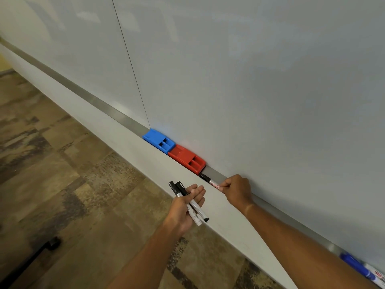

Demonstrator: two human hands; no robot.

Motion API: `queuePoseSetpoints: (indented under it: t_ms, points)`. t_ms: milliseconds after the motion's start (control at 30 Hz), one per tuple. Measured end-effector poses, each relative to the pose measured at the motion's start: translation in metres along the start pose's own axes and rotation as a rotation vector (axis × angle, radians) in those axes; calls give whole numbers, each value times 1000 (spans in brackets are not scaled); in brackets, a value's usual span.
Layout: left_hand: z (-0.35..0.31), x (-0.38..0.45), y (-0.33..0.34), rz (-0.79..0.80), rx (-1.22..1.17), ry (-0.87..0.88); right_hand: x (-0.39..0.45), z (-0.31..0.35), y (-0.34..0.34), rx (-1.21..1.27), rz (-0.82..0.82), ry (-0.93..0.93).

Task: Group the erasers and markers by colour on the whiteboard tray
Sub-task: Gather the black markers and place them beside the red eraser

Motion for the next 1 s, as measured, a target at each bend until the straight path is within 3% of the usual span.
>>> queuePoseSetpoints:
  t_ms: [233,300,367,500,700,867,1000]
  points:
    - [6,-1,7,3,1,-15,-5,1,-4,19,-52,-43]
    - [7,-2,9,9,-4,-18,-12,8,-7,132,-85,-93]
    - [8,-2,10,12,-22,-24,-22,19,-4,295,5,-157]
    - [9,-2,12,37,-64,-40,-42,36,14,416,337,-199]
    - [12,1,15,62,-41,-46,-44,36,19,540,472,-70]
    - [12,4,17,59,-82,-32,-39,35,14,467,381,-77]
    - [8,8,13,23,-44,11,-17,29,-10,96,61,-110]
Point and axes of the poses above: each hand's wrist, its own x-axis towards the middle knuckle, its own y-axis out of the palm, z = x × y, the point moved 4 cm from there along x, towards the middle knuckle, and after that the axes turned 8 degrees about -x, right-handed, at the moved point
